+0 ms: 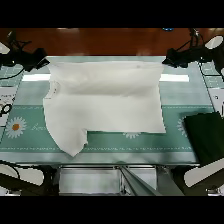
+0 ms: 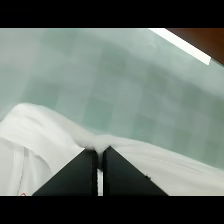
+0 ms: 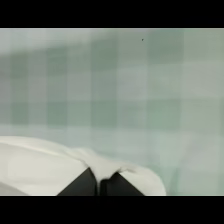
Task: Fold the shirts.
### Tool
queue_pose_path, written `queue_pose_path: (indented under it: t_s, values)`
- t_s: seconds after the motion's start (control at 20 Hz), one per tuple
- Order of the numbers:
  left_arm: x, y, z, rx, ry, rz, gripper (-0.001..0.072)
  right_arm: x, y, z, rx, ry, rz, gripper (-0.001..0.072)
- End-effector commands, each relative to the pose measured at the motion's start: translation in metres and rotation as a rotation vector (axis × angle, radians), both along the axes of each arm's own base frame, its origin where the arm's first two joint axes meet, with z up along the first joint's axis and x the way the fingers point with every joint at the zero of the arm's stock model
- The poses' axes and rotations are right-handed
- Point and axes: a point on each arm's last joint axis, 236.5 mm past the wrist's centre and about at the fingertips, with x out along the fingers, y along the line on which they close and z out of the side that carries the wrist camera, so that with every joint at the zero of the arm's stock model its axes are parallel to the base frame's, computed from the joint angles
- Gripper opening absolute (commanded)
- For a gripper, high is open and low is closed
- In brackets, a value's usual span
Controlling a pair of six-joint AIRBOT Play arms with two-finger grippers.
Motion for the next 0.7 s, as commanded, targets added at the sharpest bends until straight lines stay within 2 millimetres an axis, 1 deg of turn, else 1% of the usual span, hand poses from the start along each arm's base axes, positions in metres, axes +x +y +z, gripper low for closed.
queue_pose_path:
  t_s: [0.0,0.05,0.1,0.15,0.2,0.3,0.4,0.5,0.6,0.65]
  values:
    - [-0.004,-0.002,-0.014,0.0,0.057,-0.048,0.0019,-0.007,0.009,-0.016,0.039,0.072,0.036,0.0024]
    - [-0.014,0.001,-0.017,-0.006,0.092,-0.063,0.0019,-0.019,0.013,-0.019,0.039,0.109,0.077,0.0025]
    - [-0.029,0.0,-0.023,0.008,0.138,-0.138,0.0018,-0.034,0.015,-0.023,0.022,0.154,0.13,0.0025]
    - [-0.047,-0.003,-0.031,0.026,0.187,-0.239,0.0019,-0.051,0.012,-0.032,-0.012,0.217,0.173,0.0025]
    - [-0.065,-0.005,-0.039,0.019,0.241,-0.304,0.0019,-0.063,0.007,-0.041,-0.054,0.269,0.199,0.0025]
    - [-0.089,-0.008,-0.053,-0.021,0.329,-0.329,0.0019,-0.077,0.002,-0.056,-0.09,0.326,0.212,0.0025]
    - [-0.105,-0.013,-0.072,-0.048,0.388,-0.333,0.0019,-0.088,0.009,-0.07,-0.06,0.368,0.216,0.0025]
    - [-0.117,-0.017,-0.088,-0.066,0.429,-0.331,0.0019,-0.1,0.015,-0.086,-0.036,0.411,0.216,0.0025]
    - [-0.126,-0.018,-0.097,-0.078,0.457,-0.331,0.0019,-0.11,0.016,-0.097,-0.025,0.445,0.214,0.0025]
    - [-0.127,-0.019,-0.098,-0.081,0.462,-0.331,0.0019,-0.111,0.017,-0.099,-0.024,0.45,0.212,0.0025]
